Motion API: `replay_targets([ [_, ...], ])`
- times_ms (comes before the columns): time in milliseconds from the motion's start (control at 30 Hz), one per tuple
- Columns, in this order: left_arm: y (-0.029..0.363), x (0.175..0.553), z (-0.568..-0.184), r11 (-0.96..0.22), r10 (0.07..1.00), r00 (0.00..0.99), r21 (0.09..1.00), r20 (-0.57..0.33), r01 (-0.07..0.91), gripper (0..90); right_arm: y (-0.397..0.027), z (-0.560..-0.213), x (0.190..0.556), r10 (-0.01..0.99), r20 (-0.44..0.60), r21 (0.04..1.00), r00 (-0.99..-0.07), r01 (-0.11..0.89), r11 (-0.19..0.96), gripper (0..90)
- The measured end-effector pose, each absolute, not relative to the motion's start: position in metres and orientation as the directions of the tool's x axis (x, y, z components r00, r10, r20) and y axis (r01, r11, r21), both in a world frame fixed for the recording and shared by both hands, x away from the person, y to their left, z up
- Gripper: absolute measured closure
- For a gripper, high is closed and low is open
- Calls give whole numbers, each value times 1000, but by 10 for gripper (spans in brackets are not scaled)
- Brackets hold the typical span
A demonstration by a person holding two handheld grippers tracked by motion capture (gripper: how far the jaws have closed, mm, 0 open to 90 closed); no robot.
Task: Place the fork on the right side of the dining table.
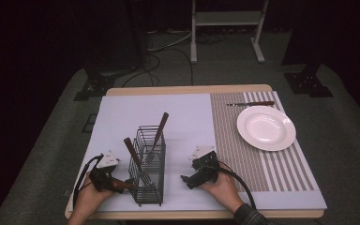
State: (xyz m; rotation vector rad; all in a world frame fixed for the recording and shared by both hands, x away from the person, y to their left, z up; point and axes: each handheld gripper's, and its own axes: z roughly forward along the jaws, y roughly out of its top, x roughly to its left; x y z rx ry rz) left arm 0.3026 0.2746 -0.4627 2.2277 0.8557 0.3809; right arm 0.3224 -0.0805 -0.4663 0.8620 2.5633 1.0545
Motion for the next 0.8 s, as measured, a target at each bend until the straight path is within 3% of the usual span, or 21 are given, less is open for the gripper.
replay_targets([
  [800,275,303,-463,-530,675,738,708,19,466,0,-85,-454,327,608,12,702,-794,440,561,0],
])
